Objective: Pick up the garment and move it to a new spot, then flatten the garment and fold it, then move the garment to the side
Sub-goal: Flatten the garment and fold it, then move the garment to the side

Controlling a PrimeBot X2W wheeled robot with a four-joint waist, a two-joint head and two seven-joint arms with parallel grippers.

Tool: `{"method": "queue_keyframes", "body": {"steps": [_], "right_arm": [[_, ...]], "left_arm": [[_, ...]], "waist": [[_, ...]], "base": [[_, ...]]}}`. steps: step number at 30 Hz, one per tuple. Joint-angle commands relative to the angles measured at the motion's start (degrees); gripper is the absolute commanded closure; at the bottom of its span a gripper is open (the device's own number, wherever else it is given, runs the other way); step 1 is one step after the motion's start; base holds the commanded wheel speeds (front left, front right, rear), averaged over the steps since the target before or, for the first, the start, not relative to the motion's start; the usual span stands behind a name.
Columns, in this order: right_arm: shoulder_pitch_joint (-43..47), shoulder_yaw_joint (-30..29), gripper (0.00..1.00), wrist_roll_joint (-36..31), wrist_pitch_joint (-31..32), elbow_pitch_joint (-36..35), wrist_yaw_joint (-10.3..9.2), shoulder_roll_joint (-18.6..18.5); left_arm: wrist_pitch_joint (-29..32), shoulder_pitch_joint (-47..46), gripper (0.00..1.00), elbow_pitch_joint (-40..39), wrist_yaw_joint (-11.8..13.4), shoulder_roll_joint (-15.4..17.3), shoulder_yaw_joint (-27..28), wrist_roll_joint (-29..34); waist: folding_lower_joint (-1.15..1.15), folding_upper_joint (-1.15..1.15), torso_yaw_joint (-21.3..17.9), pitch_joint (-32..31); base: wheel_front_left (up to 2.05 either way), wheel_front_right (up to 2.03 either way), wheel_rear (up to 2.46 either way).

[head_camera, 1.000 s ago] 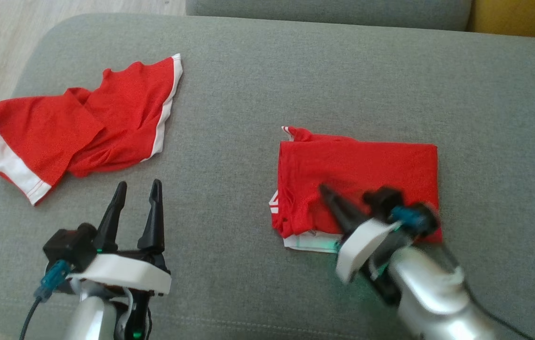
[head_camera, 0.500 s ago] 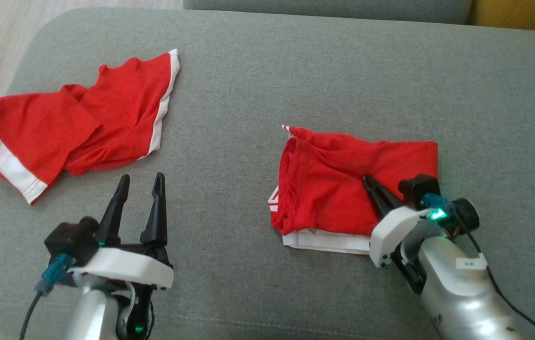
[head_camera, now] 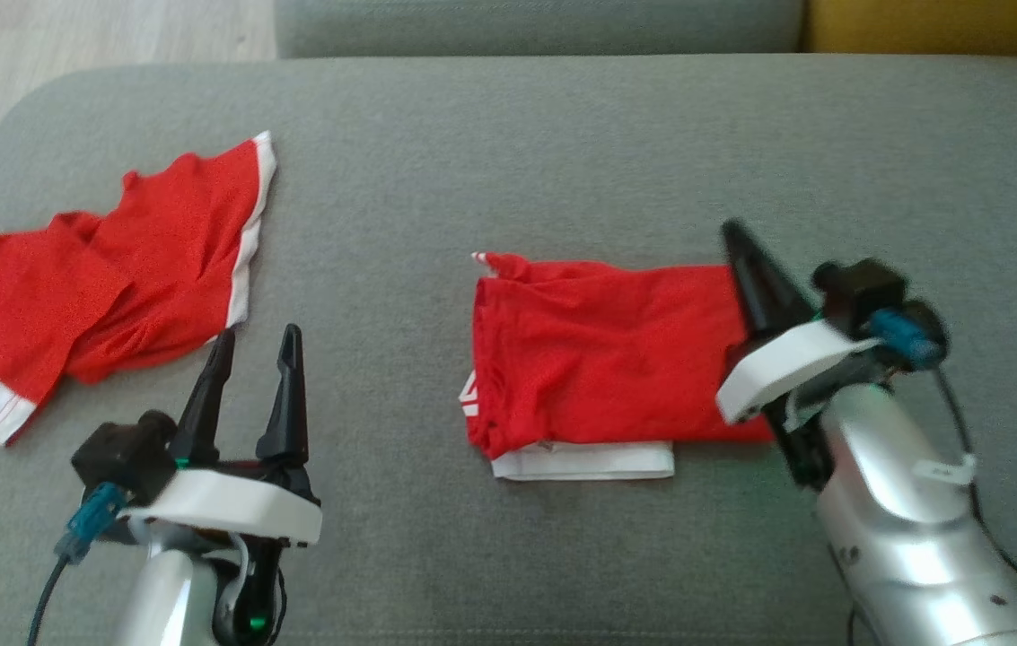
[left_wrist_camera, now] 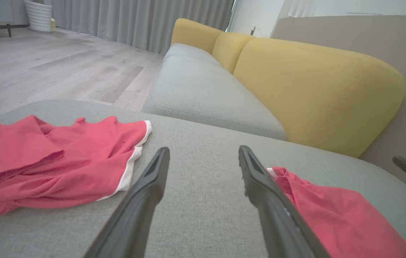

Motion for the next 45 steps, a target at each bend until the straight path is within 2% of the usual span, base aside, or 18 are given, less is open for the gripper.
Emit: {"method": "queue_keyframes", "body": {"steps": [1,2,3,9,18,23,32,45], "right_arm": [[0.1,-0.5,1.0,-1.1,-0.7,-3.2,0.1,0.7],[0.8,-1.9,0.52,-2.3,-0.7,-4.7,0.1,0.7],[1.6,-3.1,0.0,-3.2,-0.7,-6.4,0.1,0.7],[9.1,-8.4,0.0,-6.9,-0.8,-15.3,0.1,0.7],[19.0,-10.7,0.0,-7.4,-0.8,-20.4,0.1,0.7],[20.8,-10.4,0.0,-6.8,-0.5,-21.1,0.1,0.7],[20.3,-10.9,0.0,-5.8,2.0,-20.5,0.1,0.7],[13.3,-8.6,0.0,4.9,11.6,-10.9,0.1,0.7]], "left_arm": [[-0.4,-1.6,0.0,-2.4,0.3,0.4,2.0,-0.2],[-0.4,-1.5,0.0,-2.6,0.4,0.4,1.9,-0.3],[-0.4,-1.4,0.0,-2.8,0.4,0.4,1.8,-0.3],[-0.4,-0.4,0.0,-3.2,0.5,0.4,1.0,-0.1],[-0.4,2.6,0.0,-1.7,1.1,0.4,0.0,0.8],[-0.4,4.1,0.0,-1.7,1.4,0.4,0.2,0.8],[-0.4,3.4,0.0,-2.2,1.3,0.4,-0.8,0.9],[-0.4,0.5,0.0,-2.3,0.6,0.4,-1.2,0.4]], "waist": [[0.0,0.0,-1.0,-0.8],[0.0,0.0,-1.3,-1.1],[0.0,0.0,-1.5,-1.3],[0.0,0.0,-2.0,-2.6],[0.0,0.0,-1.9,-4.4],[0.0,0.0,-1.9,-5.0],[0.0,0.0,-0.6,-4.2],[0.0,0.0,2.1,1.0]], "base": [[0.0,0.0,0.0],[0.0,0.0,0.0],[0.0,0.0,0.0],[0.0,0.0,0.0],[0.0,0.0,0.0],[0.0,0.0,0.0],[0.0,0.0,0.0],[0.0,0.0,0.0]]}}
